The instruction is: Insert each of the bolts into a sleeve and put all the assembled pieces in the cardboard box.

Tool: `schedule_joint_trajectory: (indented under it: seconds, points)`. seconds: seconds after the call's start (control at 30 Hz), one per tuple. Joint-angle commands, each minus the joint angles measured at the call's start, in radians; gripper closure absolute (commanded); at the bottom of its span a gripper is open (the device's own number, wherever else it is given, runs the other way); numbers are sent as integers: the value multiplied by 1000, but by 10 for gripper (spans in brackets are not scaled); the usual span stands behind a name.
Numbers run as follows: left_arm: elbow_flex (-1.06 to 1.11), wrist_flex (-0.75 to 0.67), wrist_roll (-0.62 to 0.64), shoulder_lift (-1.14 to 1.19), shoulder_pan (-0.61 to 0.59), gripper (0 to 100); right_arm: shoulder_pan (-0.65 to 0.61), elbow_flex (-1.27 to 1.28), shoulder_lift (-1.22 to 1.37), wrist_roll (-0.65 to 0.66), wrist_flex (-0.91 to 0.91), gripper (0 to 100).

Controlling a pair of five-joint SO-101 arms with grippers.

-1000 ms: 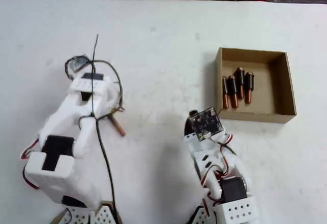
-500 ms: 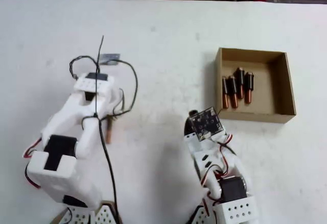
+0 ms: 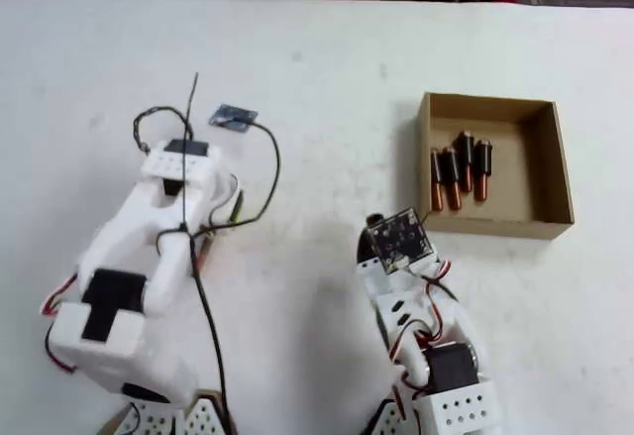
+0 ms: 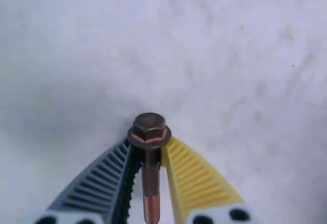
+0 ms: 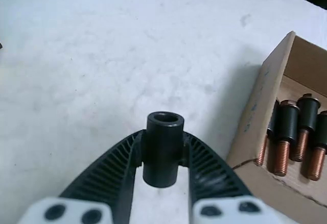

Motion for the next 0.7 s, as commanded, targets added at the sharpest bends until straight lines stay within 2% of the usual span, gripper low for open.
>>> schedule_joint_trajectory:
  seconds: [0.0,0.27,0.5,0.67]
  points:
    - [-29,91,-8,-213,12,977,-35,6,-13,14,-25,981]
    - [-29,206,-8,-469,12,977,-94,8,-13,14,-54,981]
    - [-29,301,-8,-576,21,977,-229,17,-13,14,-148,981]
    - [-29,338,-8,-648,27,977,-277,17,-13,14,-203,981]
